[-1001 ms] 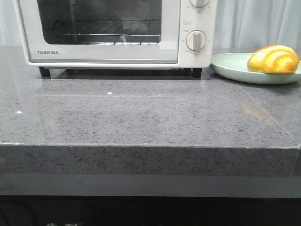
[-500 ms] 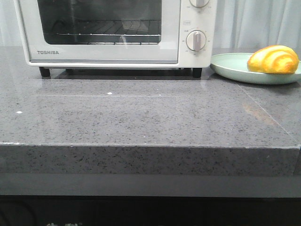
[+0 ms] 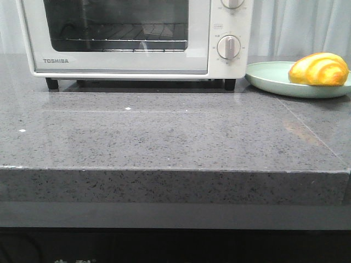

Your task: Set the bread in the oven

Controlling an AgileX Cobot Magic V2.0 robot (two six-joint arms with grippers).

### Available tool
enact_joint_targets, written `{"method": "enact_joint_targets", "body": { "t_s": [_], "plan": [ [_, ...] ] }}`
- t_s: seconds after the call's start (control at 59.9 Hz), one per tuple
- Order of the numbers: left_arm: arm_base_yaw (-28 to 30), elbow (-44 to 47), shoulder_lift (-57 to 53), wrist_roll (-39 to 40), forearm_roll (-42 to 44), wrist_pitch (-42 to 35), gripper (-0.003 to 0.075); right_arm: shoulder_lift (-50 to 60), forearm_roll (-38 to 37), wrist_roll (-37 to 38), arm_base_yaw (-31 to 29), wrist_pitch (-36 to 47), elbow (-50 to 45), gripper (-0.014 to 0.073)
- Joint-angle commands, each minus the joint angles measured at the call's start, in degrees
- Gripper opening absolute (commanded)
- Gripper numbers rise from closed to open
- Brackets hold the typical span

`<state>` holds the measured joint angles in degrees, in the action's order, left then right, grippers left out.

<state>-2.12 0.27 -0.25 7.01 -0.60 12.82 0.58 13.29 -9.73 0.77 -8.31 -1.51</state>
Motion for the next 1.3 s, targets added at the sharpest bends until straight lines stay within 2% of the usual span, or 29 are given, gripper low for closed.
{"method": "enact_joint_targets", "body": {
  "t_s": [0.0, 0.1, 0.267, 0.334, 0.417, 0.567, 0.651, 0.817, 0.918, 1.218, 1.285],
  "plan": [
    [0.2, 0.3, -1.0, 0.4, -0.1, -6.2, -0.002, 1.3, 0.3, -0.1, -0.4, 6.0, 0.3, -0.0068],
    [0.2, 0.2, -1.0, 0.4, -0.3, -9.1, -0.002, 1.3, 0.6, -0.1, -0.4, 7.2, 0.7, -0.0068],
    [0.2, -1.5, -1.0, 0.4, -0.3, -23.0, -0.002, 1.3, 0.6, -0.1, -0.4, 7.2, 6.1, -0.0066],
    [0.2, -3.7, -1.0, 0.4, -0.3, -24.7, -0.002, 1.2, 0.6, -0.1, -0.4, 5.9, 9.0, -0.0066],
    [0.2, -8.3, -0.2, 0.4, -0.3, -21.7, -0.0021, 0.2, 0.7, -0.1, -0.4, 1.4, 14.2, -0.0066],
    [0.2, -21.5, 8.0, 0.0, 1.3, -3.7, -0.0021, -7.5, 0.7, -0.1, -0.4, -9.9, 24.4, -0.0057],
    [0.2, -26.4, 14.2, -0.1, 2.4, -0.6, -0.0021, -12.3, 0.7, -0.1, -0.4, -11.9, 28.4, -0.0057],
    [0.1, -34.6, 28.9, -5.6, 2.2, -0.8, -0.002, -18.9, 1.5, -0.1, -0.4, -11.9, 32.8, -0.0057],
    [-1.7, -38.8, 36.5, -6.0, 2.1, -1.6, -0.002, -20.0, 1.5, -0.1, -0.4, -11.9, 33.2, -0.0057],
    [-16.7, -51.8, 58.1, -6.0, 2.5, -7.7, -0.002, -20.0, 1.8, -0.1, -0.4, -11.9, 33.2, -0.0057],
    [-19.1, -54.2, 62.0, -6.0, 2.7, -11.2, -0.002, -20.0, 1.8, -0.1, -0.4, -12.0, 33.2, -0.0057]
  ]
}}
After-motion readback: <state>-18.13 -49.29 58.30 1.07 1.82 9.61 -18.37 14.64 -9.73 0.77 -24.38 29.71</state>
